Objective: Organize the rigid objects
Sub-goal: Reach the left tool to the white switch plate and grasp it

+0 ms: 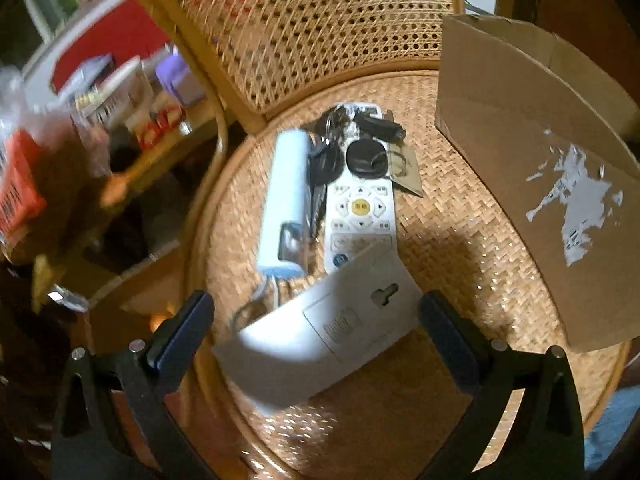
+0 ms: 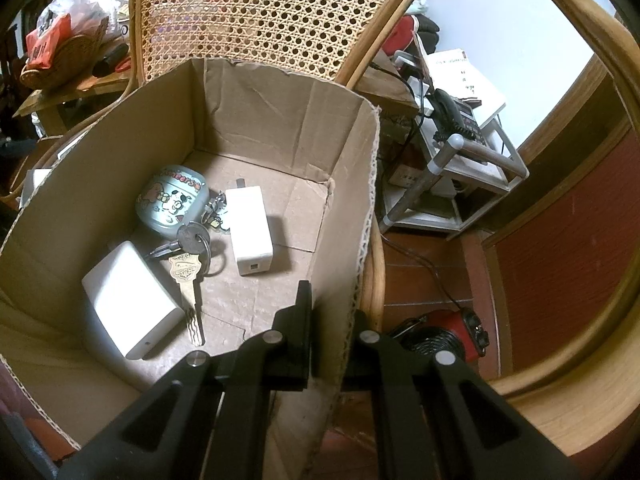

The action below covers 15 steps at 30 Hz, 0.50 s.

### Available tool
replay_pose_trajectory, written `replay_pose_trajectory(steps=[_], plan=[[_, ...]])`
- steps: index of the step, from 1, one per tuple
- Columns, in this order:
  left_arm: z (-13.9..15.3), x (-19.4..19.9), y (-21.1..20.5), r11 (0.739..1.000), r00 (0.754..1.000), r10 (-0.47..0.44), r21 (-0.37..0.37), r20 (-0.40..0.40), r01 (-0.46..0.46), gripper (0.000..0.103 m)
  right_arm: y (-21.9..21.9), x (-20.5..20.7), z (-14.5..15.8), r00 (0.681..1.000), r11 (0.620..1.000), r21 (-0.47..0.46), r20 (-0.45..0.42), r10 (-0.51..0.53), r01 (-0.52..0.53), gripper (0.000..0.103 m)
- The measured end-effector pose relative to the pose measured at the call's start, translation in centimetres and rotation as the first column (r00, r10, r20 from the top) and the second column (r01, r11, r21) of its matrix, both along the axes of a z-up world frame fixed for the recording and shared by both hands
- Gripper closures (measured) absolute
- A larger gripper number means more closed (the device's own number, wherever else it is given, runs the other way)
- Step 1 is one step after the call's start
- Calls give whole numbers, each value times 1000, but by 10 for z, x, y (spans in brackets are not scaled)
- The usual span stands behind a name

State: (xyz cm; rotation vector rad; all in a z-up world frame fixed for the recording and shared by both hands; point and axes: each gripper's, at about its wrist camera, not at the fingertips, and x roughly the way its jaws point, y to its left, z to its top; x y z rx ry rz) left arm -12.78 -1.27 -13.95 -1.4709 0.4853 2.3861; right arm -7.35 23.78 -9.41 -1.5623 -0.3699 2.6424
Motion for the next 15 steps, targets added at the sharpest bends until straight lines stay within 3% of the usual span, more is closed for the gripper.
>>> replay_pose_trajectory(steps=[3, 7, 11, 15], plan=[[-4, 1, -6, 999, 999, 12, 39, 42, -14, 1, 0, -1, 0, 1000, 1000, 2, 0, 1, -1, 94], [-15, 7, 0, 999, 996, -23, -28, 82, 26, 2, 0, 0, 0, 1000, 1000, 1, 0, 0, 0, 94], [-14, 14, 5, 999, 995, -17, -27, 95, 19, 6, 0, -1, -1, 1000, 1000, 1, 0, 1, -1, 94], [-10, 18, 1, 1000, 991, 12, 4, 131, -12, 23, 0, 0, -1, 1000, 1000, 3, 0, 1, -1, 94]])
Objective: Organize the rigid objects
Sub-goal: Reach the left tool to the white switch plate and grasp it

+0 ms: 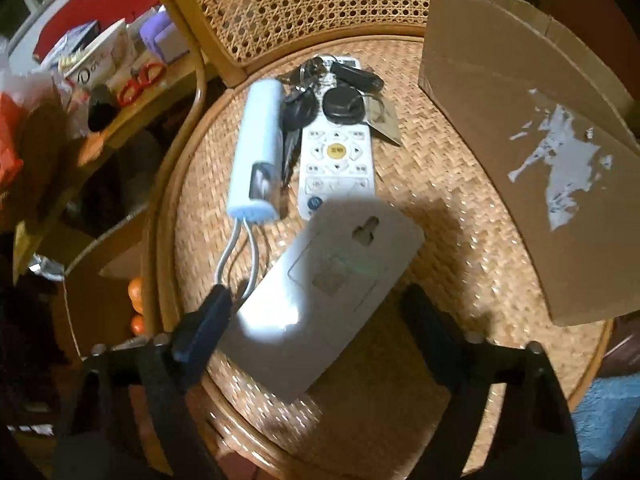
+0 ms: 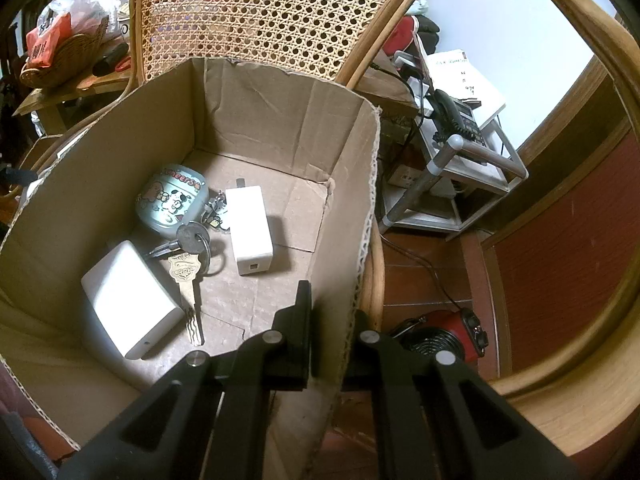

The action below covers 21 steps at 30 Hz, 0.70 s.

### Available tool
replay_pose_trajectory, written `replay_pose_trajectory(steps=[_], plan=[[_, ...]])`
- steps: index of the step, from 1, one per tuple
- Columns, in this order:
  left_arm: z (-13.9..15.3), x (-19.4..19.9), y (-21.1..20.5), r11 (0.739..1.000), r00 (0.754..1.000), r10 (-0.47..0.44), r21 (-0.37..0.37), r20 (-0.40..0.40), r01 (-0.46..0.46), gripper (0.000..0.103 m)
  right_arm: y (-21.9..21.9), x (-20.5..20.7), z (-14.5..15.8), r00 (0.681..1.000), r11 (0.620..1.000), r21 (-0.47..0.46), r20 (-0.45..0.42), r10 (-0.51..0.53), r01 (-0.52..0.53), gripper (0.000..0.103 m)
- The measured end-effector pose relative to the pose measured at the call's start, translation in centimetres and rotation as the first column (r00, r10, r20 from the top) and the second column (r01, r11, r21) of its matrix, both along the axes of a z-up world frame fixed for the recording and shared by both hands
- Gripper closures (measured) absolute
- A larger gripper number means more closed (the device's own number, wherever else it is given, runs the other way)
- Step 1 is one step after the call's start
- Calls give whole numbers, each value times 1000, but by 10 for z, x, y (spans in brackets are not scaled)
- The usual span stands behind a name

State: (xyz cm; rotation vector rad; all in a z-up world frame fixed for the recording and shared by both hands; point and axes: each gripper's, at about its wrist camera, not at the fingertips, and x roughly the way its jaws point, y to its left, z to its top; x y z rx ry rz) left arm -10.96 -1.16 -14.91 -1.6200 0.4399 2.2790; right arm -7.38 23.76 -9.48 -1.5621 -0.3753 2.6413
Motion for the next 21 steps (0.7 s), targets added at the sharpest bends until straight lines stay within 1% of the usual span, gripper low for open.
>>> replay_pose_trajectory(steps=[3, 4, 10, 13, 17, 21], plan=[[4, 7, 2, 1000, 1000, -12, 15, -8, 12, 39, 1, -1, 0, 1000, 1000, -1, 1, 0, 0, 94], [4, 10, 4, 1000, 1000, -26, 13, -10, 26, 42, 1, -1, 0, 1000, 1000, -1, 1, 0, 0, 94], [4, 11, 13, 998, 997, -63, -9, -36, 62, 42, 1, -1, 0, 1000, 1000, 1, 1, 1, -1, 94], [7, 10, 20, 997, 995, -81, -10, -64, 81, 42, 1, -1, 0, 1000, 1000, -2, 1, 0, 0, 94], [13, 7, 25, 995, 990, -99, 6, -104, 100, 42, 0, -1, 0, 1000, 1000, -1, 1, 0, 0, 94], [15, 6, 24, 994, 992, -94, 48, -88, 98, 42, 2, -1, 0, 1000, 1000, 1, 1, 2, -2, 93]])
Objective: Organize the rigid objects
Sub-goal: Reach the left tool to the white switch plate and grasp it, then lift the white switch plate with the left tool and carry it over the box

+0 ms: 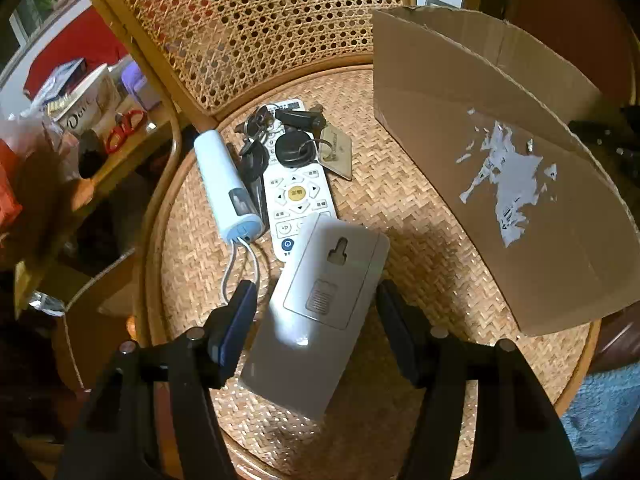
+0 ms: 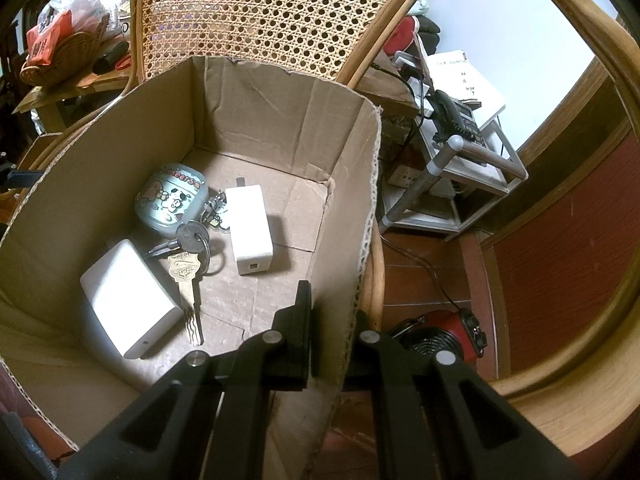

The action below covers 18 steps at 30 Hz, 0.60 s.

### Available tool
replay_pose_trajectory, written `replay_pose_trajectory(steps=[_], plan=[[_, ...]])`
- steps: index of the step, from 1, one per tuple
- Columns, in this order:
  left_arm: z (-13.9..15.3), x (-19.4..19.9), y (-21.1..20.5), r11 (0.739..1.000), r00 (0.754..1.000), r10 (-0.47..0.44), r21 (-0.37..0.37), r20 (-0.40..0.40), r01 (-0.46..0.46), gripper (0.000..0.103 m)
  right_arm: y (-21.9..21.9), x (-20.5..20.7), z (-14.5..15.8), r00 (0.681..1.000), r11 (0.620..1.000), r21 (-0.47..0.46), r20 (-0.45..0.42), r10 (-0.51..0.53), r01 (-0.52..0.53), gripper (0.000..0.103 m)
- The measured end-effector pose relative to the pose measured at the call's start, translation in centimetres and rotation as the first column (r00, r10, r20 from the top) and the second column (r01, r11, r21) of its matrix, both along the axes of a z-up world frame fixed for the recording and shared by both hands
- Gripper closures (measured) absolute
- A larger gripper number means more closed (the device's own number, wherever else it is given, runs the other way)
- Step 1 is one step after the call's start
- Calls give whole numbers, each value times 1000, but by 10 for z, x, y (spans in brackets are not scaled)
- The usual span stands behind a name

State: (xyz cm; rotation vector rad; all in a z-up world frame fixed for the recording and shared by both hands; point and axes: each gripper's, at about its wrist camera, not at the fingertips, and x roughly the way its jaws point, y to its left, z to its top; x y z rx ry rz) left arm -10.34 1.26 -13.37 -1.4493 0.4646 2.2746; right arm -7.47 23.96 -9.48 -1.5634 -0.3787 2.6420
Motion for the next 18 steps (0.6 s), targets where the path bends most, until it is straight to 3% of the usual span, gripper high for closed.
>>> replay_pose_trajectory(steps=[2, 9, 15, 18], plan=[[-1, -3, -4, 999, 1000, 5, 35, 24, -6, 42, -1, 0, 0, 1000, 1000, -2, 1, 0, 0, 93], [18, 6, -4, 997, 996, -30, 70, -80, 35, 43, 0, 0, 0, 1000, 1000, 3, 0, 1, -1, 93], [2, -8, 0, 998, 999, -6, 62, -36, 8, 43, 1, -1, 0, 1000, 1000, 7, 1, 3, -3, 93], [-4, -9, -4, 996, 1000, 16, 89, 8, -17, 49, 1, -1, -1, 1000, 1000, 7, 1, 4, -4, 93]])
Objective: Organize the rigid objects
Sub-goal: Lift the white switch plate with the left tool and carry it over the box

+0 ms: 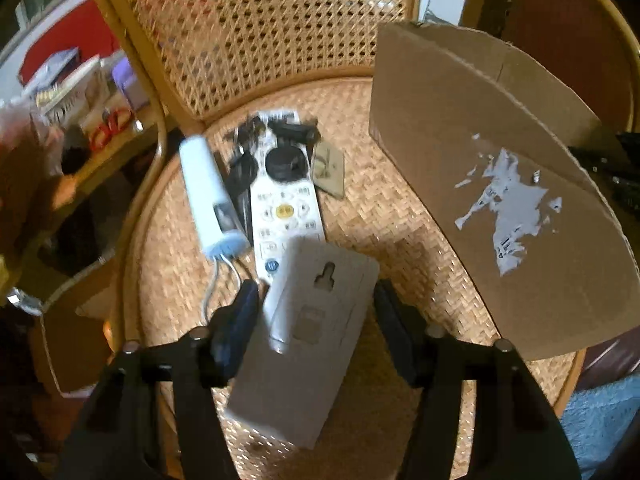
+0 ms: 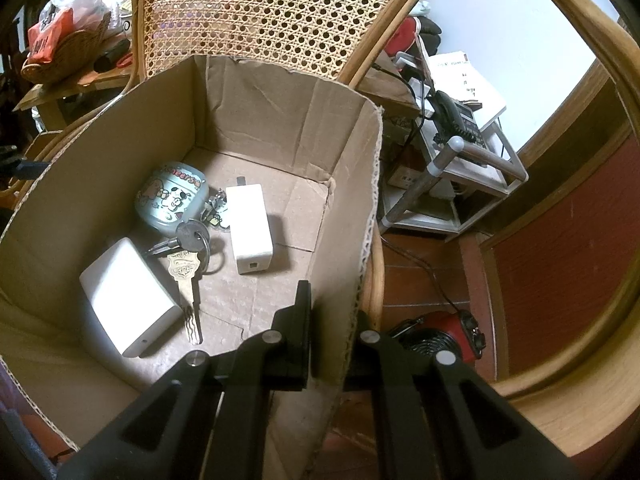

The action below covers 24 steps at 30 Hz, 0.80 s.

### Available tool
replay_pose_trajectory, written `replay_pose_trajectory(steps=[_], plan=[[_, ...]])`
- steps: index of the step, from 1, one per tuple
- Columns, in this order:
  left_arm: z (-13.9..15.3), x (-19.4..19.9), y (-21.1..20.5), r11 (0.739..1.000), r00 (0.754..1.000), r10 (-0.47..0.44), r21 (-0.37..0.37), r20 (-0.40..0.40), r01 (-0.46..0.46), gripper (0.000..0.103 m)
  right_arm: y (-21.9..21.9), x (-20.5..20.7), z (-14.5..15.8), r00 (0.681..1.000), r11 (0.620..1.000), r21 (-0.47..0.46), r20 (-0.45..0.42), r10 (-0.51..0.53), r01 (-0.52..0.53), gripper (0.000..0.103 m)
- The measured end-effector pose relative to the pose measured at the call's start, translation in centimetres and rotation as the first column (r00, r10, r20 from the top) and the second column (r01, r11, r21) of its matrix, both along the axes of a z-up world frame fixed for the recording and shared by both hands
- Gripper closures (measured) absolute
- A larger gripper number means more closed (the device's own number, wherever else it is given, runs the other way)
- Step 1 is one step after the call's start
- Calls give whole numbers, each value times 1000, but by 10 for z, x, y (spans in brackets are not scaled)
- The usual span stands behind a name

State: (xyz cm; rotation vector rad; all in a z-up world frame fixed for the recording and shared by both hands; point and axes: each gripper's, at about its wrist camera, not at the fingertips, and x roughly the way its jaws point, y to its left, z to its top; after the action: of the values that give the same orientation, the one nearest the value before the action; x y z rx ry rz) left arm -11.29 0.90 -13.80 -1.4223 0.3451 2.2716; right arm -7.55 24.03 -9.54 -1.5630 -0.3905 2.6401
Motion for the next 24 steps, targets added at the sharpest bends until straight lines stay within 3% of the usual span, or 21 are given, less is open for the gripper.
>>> replay_pose_trajectory(steps=[7, 14, 19, 24], plan=[[-1, 16, 7, 1000, 1000, 3, -29, 22, -3, 56, -1, -1, 0, 1000, 1000, 3, 2, 0, 0, 93], [-5, 22, 14, 998, 1000, 7, -70, 19, -5, 57, 0, 1, -1, 1000, 1000, 9, 8, 2, -3, 93], [-2, 23, 11, 995, 998, 59, -82, -7, -59, 57, -1, 1, -1, 1000, 1000, 8, 8, 2, -2, 93], [22, 31, -2, 991, 990, 131, -21, -56, -133, 57, -1, -1, -1, 1000, 1000, 7, 10, 0, 0, 93]])
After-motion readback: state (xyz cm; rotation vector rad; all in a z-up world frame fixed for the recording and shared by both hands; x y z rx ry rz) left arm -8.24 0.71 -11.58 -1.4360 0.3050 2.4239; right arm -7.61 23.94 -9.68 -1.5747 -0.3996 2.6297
